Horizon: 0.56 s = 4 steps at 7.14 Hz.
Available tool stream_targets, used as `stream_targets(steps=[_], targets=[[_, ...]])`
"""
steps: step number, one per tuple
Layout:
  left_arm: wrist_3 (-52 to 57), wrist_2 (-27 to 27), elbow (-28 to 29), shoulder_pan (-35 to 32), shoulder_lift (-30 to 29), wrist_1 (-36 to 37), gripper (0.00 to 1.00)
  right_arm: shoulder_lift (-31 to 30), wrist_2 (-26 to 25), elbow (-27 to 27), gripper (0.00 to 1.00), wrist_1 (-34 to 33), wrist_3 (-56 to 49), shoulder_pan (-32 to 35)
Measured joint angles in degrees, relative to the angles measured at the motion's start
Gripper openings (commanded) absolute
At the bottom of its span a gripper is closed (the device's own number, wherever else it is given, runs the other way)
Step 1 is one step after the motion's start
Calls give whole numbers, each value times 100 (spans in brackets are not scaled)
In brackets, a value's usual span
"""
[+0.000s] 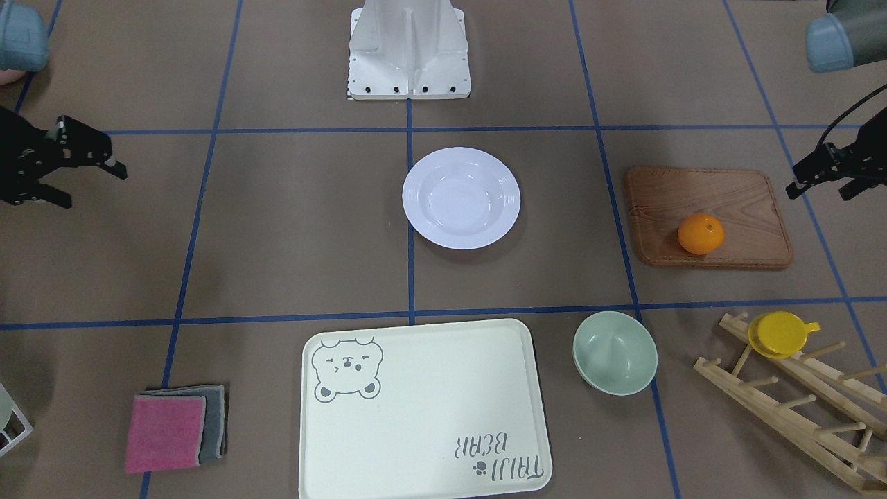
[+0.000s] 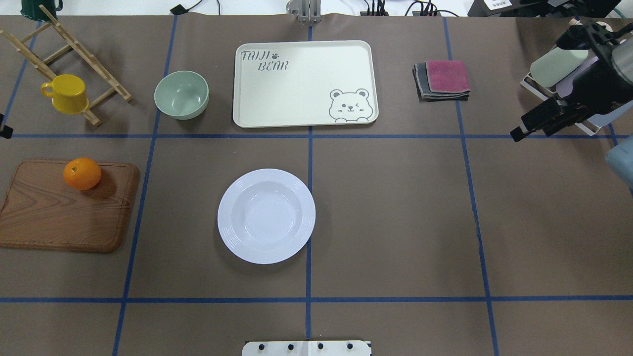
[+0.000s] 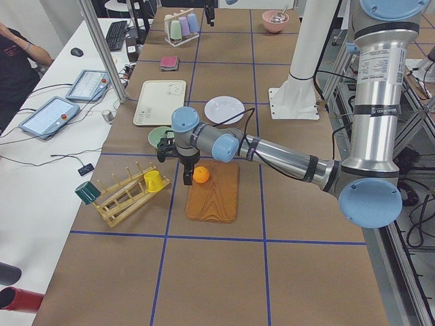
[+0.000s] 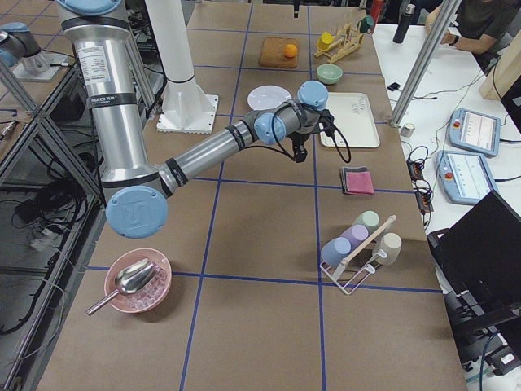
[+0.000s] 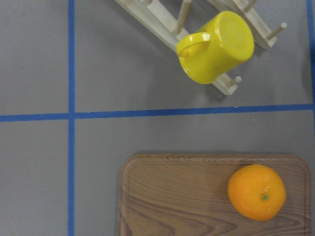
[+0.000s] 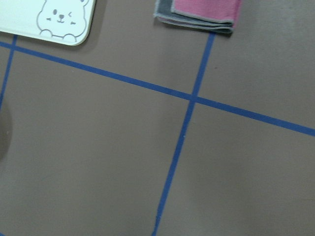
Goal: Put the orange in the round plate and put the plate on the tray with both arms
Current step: 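Lower the left gripper onto the orange while the right gripper nears the plate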
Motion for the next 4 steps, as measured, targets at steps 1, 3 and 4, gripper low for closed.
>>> stream_targets(steps=[1, 3, 4], targets=[[-261, 197, 61, 256, -151, -29, 98, 136, 70, -96, 100, 666, 851, -391], [-737, 549, 201, 657, -365, -119, 98, 428, -64, -687, 100, 2511, 2534, -1002], [-953, 611, 352, 818, -403, -363, 98, 568, -378, -968, 100, 3374, 3344, -1288]])
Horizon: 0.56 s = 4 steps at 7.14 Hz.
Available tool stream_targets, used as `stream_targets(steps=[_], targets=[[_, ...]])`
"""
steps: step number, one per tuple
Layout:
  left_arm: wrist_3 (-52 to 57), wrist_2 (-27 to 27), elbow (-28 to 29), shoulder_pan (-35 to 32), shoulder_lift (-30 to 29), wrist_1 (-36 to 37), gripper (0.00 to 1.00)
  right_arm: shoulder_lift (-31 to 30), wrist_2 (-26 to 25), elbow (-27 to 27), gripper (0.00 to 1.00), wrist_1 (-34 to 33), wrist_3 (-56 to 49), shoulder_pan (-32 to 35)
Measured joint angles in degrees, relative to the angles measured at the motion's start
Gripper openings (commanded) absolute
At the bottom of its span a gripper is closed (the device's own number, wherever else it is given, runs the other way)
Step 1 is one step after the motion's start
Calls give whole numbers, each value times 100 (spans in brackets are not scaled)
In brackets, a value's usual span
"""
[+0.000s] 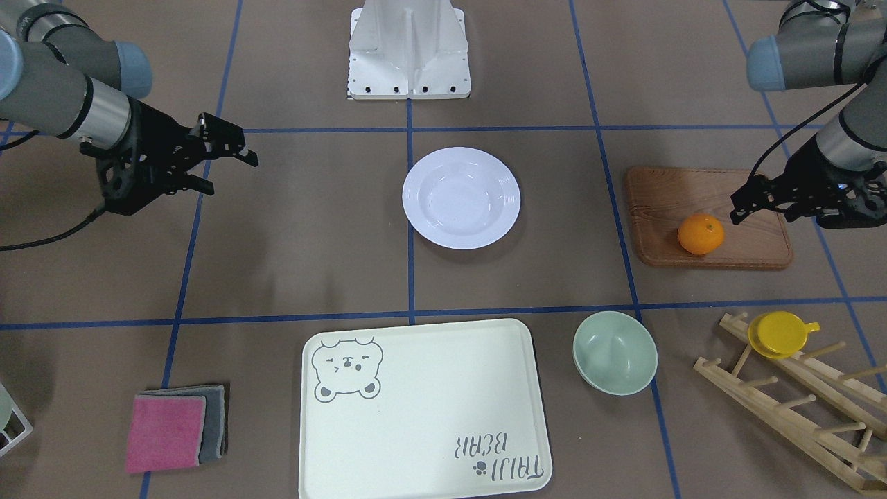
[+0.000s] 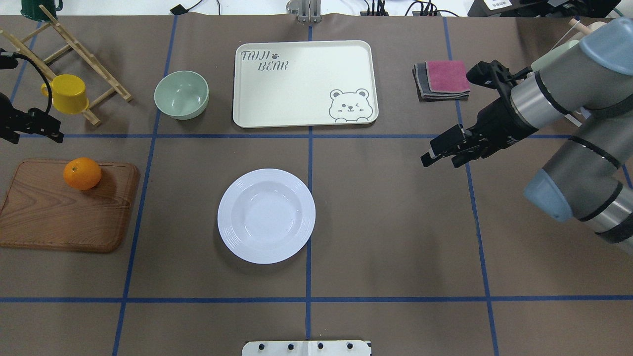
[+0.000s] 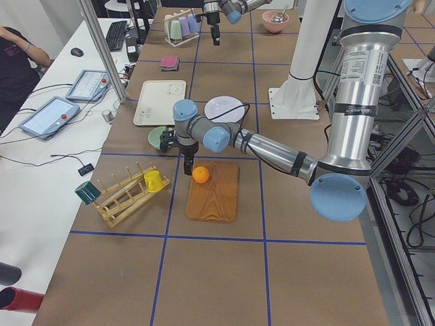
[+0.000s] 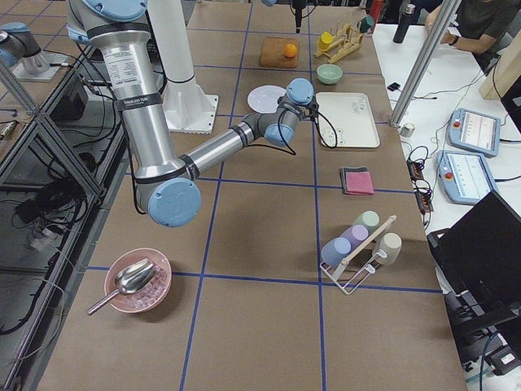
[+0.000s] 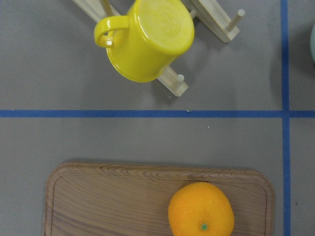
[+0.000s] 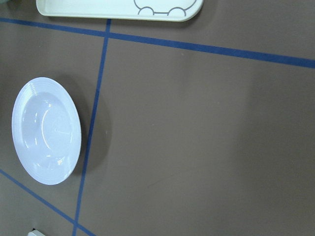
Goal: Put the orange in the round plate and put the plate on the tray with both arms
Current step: 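Lower the left gripper onto the orange while the right gripper nears the plate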
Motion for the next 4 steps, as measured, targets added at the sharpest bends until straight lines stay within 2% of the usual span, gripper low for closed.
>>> stream_targets(steps=[2, 4], targets=[[-470, 39, 566, 266, -88, -863, 98, 171, -741, -332, 100, 1187, 1149, -492], [-760, 154, 810, 447, -93, -1309, 98, 231, -1131, -451, 100, 1622, 1530, -768]])
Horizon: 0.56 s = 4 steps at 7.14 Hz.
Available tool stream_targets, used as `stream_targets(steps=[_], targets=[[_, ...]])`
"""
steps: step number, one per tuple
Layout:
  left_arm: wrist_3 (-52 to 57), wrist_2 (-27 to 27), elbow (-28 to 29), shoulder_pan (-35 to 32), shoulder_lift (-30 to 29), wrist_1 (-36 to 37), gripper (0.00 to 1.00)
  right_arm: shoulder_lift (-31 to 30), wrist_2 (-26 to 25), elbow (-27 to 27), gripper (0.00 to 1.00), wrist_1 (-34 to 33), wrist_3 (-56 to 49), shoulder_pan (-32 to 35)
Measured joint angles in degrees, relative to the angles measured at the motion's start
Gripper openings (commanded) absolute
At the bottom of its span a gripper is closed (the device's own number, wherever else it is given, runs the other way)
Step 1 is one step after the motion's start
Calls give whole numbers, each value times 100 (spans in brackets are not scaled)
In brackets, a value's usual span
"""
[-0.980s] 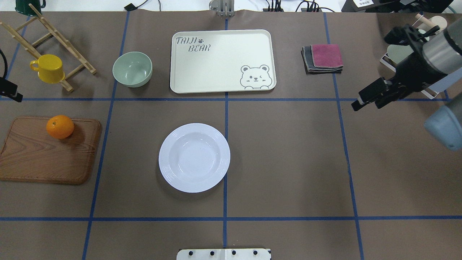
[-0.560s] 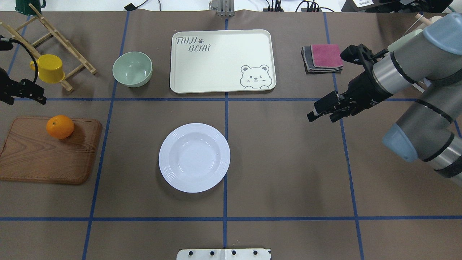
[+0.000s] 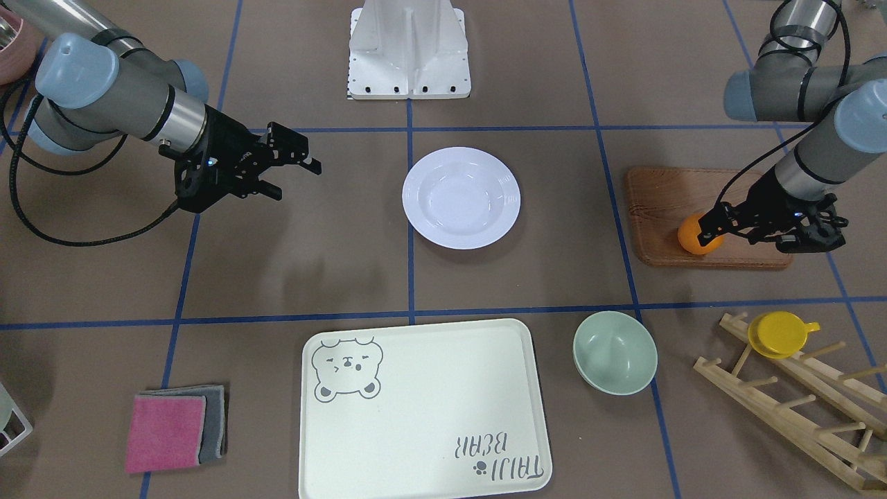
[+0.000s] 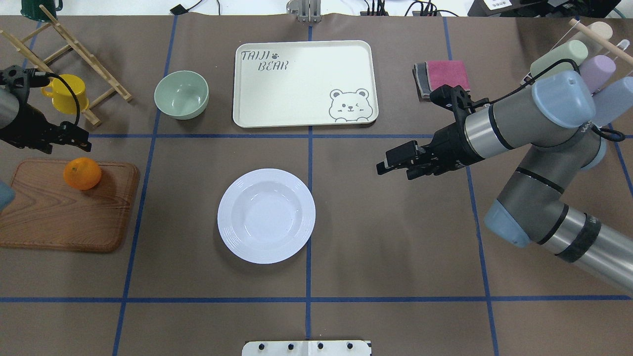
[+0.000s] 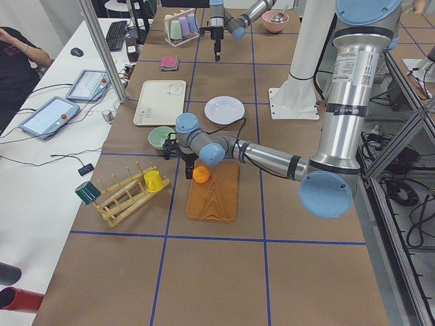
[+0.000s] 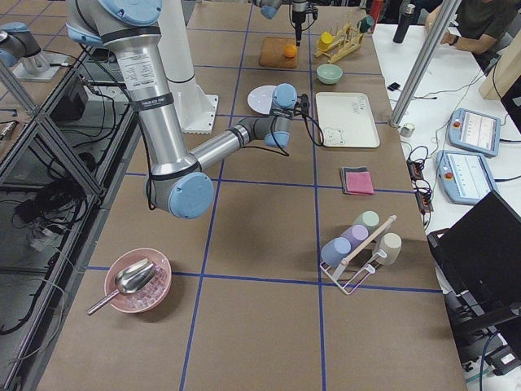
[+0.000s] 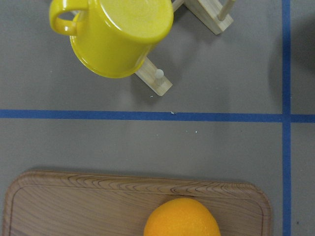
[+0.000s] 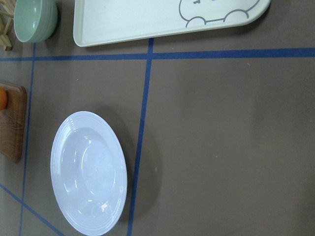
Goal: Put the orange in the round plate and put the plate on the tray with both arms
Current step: 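Lower the left gripper onto the orange while the right gripper nears the plate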
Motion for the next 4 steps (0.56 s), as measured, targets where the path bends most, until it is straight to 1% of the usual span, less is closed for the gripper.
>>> stream_targets(steps=[2, 4], targets=[[-188, 162, 49, 207, 48, -164, 98, 7, -158, -18, 100, 95, 74, -150], [-470, 193, 156, 413, 141, -520, 98, 8, -198, -20, 100, 129, 81, -189]])
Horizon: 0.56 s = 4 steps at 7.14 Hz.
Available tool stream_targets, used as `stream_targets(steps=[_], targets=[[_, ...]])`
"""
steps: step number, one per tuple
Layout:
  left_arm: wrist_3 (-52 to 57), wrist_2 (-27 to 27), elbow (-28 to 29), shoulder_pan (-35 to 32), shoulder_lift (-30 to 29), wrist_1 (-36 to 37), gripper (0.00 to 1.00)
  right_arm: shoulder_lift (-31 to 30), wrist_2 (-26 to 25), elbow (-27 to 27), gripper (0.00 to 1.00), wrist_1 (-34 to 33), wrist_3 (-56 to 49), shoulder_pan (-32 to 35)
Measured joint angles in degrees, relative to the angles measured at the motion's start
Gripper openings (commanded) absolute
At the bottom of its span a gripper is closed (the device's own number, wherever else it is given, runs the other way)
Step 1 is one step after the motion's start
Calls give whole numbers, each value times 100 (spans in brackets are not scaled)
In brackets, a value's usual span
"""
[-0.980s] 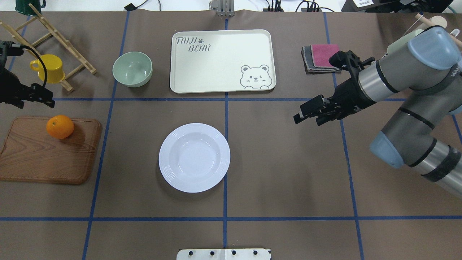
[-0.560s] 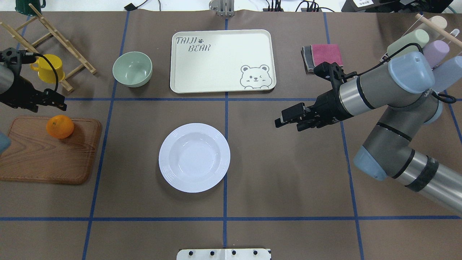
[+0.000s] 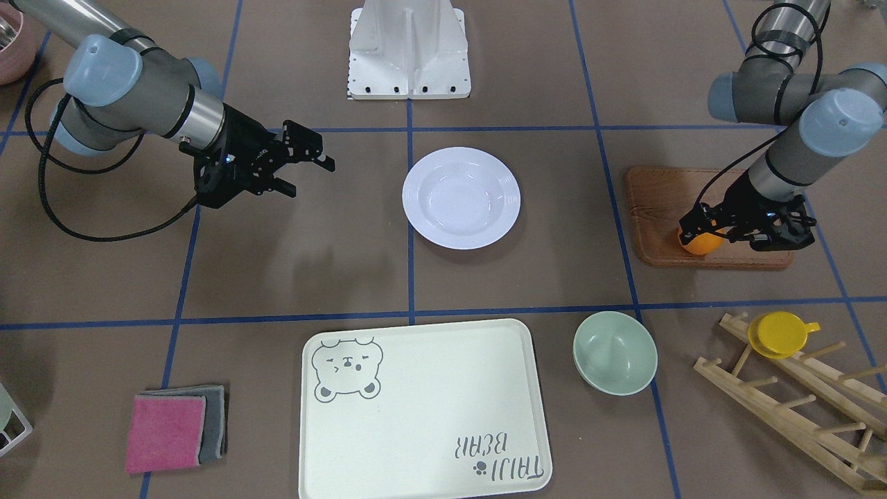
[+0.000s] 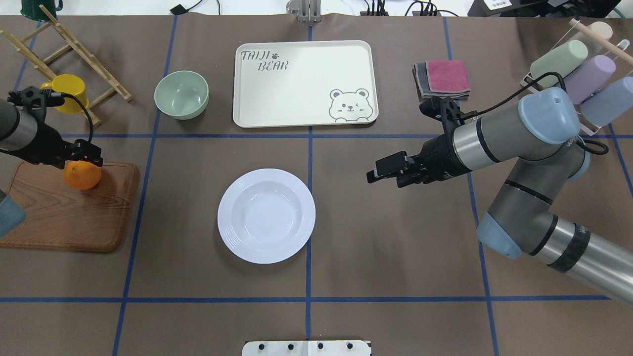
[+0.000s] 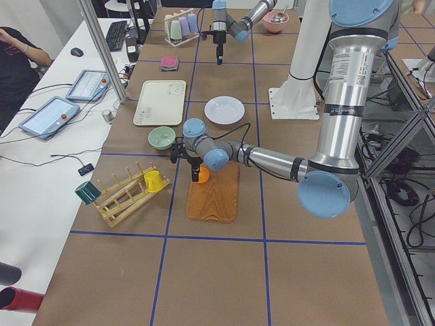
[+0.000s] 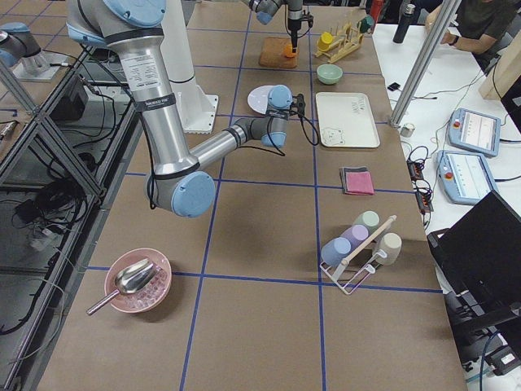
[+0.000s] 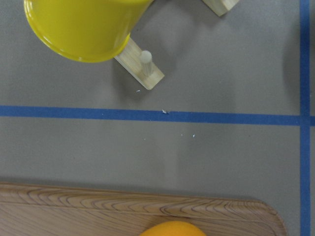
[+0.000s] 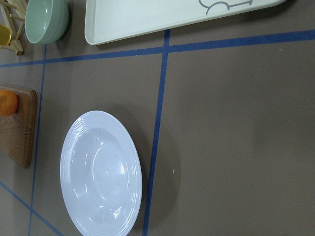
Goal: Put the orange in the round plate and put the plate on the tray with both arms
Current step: 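Lower the left gripper onto the orange while the right gripper nears the plate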
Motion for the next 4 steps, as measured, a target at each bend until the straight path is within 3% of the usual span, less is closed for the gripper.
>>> stream_targets(steps=[1, 2, 3, 4], targets=[[-52, 4, 93, 52, 22, -145, 95, 0, -6, 0, 100, 10, 0, -6], [-75, 5, 151, 81, 39, -229, 78, 0, -15, 0, 100, 14, 1, -10], [-91, 5, 170, 95, 55, -266, 69, 0, -25, 0, 100, 16, 0, -12], [-101, 6, 165, 98, 61, -275, 67, 0, -29, 0, 100, 16, 1, -14]])
